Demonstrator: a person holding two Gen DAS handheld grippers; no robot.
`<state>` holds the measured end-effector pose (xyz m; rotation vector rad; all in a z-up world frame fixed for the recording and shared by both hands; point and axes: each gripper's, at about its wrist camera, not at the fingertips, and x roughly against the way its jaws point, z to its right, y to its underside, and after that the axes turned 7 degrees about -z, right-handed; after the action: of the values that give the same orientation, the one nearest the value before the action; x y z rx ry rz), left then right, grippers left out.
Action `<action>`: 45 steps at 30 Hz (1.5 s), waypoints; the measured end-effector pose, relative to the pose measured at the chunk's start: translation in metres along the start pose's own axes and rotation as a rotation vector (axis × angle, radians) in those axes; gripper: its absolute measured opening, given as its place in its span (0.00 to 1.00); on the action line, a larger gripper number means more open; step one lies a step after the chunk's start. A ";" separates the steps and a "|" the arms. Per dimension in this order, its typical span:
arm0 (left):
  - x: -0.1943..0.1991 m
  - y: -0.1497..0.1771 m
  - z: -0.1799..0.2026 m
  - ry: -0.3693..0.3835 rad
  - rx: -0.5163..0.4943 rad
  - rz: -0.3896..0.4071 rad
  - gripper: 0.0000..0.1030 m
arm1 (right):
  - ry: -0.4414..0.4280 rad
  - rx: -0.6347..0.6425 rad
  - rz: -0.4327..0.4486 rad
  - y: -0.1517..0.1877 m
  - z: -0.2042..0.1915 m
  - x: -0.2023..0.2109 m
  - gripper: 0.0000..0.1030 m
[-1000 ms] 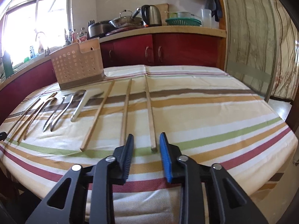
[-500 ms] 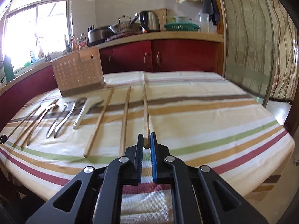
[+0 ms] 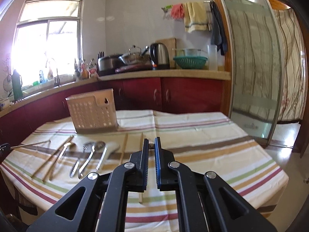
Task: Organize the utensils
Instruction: 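Lift the chopstick with the left gripper toward the beige caddy while the right gripper carries its chopstick there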
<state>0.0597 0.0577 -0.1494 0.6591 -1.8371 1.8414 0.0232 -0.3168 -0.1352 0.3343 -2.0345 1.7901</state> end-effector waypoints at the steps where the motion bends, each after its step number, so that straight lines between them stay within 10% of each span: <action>1: 0.005 -0.004 0.000 0.002 0.000 0.015 0.06 | -0.001 0.002 0.009 -0.004 -0.001 0.002 0.07; 45: -0.020 -0.139 0.026 0.109 -0.101 0.124 0.07 | -0.075 0.054 0.014 -0.116 -0.024 -0.064 0.07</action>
<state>0.1620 0.0332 -0.0528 0.4089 -1.9217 1.8098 0.1343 -0.3156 -0.0595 0.4103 -2.0462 1.8697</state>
